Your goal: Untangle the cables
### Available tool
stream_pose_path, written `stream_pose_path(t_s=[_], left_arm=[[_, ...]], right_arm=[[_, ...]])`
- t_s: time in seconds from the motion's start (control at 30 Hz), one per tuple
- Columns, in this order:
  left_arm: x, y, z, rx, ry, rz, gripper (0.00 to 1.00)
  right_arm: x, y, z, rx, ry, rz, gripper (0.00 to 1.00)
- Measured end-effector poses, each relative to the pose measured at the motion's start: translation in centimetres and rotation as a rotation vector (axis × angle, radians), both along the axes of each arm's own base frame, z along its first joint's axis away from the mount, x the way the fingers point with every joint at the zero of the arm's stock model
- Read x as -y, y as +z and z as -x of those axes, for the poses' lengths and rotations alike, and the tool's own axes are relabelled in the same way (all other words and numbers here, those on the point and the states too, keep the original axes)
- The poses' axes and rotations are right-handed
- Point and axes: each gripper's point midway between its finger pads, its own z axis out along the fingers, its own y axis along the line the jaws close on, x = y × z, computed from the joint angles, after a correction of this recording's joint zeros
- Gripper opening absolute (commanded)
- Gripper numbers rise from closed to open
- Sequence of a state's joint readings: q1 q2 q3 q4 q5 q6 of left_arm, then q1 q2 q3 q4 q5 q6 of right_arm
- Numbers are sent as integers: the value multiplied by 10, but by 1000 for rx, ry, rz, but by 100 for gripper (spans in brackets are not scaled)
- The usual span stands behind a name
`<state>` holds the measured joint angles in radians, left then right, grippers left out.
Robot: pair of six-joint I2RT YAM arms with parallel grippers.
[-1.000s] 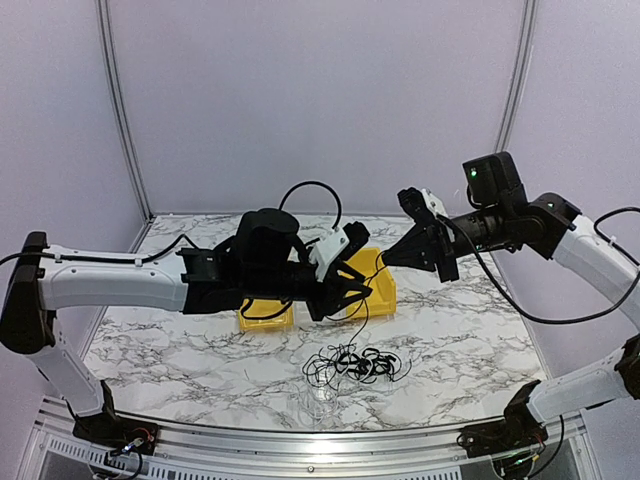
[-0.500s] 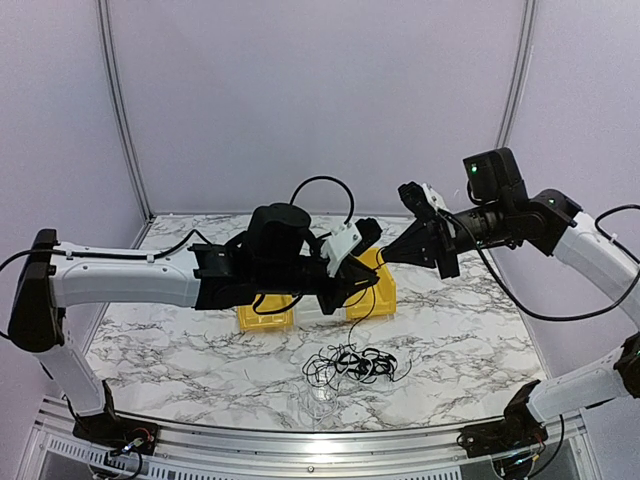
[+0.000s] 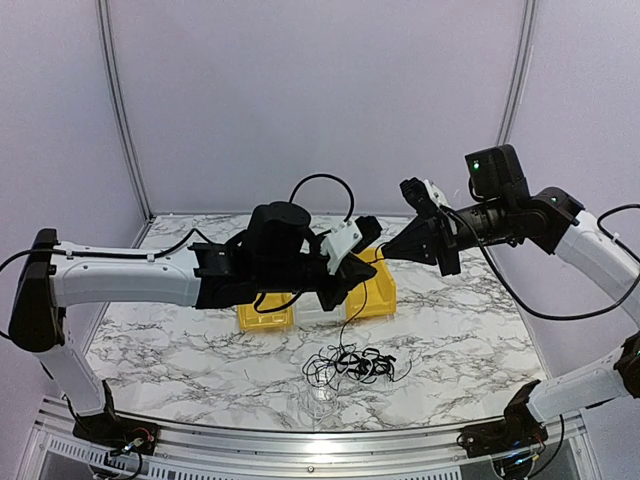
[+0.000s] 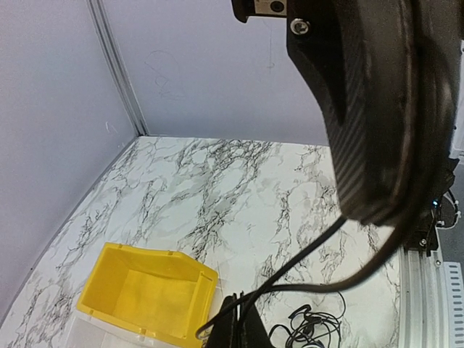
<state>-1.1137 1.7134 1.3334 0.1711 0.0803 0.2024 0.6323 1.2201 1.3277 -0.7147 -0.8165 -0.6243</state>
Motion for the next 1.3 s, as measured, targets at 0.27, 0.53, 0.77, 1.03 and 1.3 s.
stream_pose_path(t_s=[0.27, 0.53, 0.77, 1.03, 1.3], left_arm=[[-9, 14, -10, 37, 37, 5, 0], [-38, 96, -56, 142, 132, 93, 0], [-64, 148, -87, 183, 210, 142, 0], [-79, 122, -122, 128, 278, 89, 0], [-71, 30, -166, 11, 312, -49, 0]], right_arm=[[3, -3, -7, 22, -35, 17, 54], [49, -18, -24, 43, -188, 10, 65], [73, -90, -31, -61, -286, 24, 64], [95, -156, -42, -134, -396, 78, 63], [100, -146, -57, -52, -445, 64, 63]])
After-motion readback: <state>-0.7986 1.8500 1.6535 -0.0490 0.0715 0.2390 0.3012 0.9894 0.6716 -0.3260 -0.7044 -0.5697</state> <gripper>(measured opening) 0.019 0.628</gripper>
